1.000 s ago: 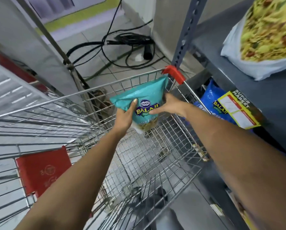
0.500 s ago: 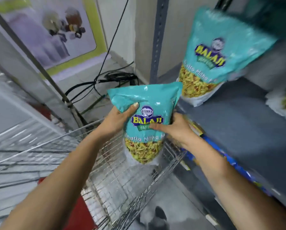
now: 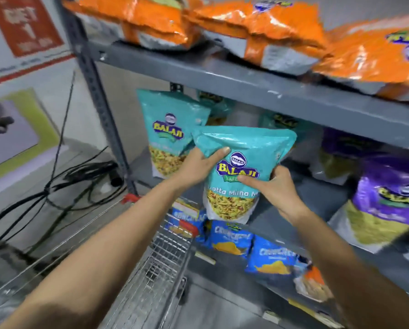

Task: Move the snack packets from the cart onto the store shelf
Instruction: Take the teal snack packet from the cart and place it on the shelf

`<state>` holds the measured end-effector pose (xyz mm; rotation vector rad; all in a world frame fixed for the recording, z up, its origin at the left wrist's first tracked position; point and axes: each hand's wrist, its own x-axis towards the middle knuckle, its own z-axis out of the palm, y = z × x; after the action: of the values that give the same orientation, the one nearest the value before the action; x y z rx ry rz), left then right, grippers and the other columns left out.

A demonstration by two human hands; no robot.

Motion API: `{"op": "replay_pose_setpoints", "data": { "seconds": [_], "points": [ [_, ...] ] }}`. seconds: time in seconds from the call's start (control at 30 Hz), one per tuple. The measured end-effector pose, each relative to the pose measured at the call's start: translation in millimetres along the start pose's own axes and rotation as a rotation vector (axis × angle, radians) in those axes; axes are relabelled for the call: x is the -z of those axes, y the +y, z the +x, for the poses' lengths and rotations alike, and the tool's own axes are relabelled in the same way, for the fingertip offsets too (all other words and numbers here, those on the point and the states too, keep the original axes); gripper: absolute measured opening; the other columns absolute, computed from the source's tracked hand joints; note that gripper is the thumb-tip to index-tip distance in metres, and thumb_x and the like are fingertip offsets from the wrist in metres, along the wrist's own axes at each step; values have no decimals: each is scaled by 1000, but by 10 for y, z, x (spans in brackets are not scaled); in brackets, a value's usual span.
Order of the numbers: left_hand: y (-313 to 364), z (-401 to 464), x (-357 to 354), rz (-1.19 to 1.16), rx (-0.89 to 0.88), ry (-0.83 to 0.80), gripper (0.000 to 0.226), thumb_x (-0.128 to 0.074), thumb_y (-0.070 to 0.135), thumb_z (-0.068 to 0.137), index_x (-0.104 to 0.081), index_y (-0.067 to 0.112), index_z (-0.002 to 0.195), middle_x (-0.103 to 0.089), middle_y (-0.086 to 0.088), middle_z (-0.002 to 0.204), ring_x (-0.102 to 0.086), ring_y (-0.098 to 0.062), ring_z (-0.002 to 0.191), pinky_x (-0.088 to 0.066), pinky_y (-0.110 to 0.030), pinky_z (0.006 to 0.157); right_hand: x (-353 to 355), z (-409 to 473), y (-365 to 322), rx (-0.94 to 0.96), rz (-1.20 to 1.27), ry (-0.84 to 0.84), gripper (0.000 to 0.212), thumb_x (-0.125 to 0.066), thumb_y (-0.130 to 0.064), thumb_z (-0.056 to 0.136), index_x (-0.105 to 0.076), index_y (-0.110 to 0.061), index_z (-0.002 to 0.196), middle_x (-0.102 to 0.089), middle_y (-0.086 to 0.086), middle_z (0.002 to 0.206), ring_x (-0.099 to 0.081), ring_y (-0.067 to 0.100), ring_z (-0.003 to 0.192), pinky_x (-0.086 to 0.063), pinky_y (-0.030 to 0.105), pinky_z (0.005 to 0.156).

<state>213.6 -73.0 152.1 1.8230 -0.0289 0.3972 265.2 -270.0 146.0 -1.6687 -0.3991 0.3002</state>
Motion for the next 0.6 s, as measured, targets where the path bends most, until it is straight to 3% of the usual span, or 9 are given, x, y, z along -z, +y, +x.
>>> {"op": "replay_pose_setpoints", "data": {
  "seconds": [0.1,0.3,0.37,0.5,0.6],
  "points": [
    [-81,327,-254,-12,-10,-30,27,-57,14,96,-62,8,122,-66,2,115,-62,16,90,-50,-17,87,256,175,106,-5,-28,55,47,-86,-9,67,-71,-9,112,-77,3,107,-74,16,95,-60,33,81],
    [-323,663,-533,-155,79,-54,23,-62,18,92,-64,10,114,-71,-8,110,-70,-12,95,-57,-30,83,417,395,406,-10,-9,162,39,-84,-14,72,-70,-19,108,-76,-7,100,-74,7,91,-58,25,76],
    [-352,646,-583,-229,128,-11,24,-66,19,90,-66,8,112,-73,-7,109,-72,-14,94,-58,-31,81,426,426,473,-5,-9,189,41,-83,-16,73,-68,-20,111,-75,-9,101,-73,4,91,-57,23,76],
    [-532,362,-508,-167,169,204,32,-71,24,86,-68,5,112,-73,-2,105,-68,3,91,-52,-19,81,465,377,659,5,-30,157,52,-86,-9,68,-63,-21,113,-73,-6,108,-70,0,94,-57,20,79],
    [-901,-75,-313,-76,252,540,20,-76,35,80,-72,16,85,-73,1,84,-67,-6,79,-54,-29,79,484,323,906,-60,4,103,75,-85,5,64,-48,-10,127,-67,-3,116,-66,-6,97,-54,13,77]
  ]
}}
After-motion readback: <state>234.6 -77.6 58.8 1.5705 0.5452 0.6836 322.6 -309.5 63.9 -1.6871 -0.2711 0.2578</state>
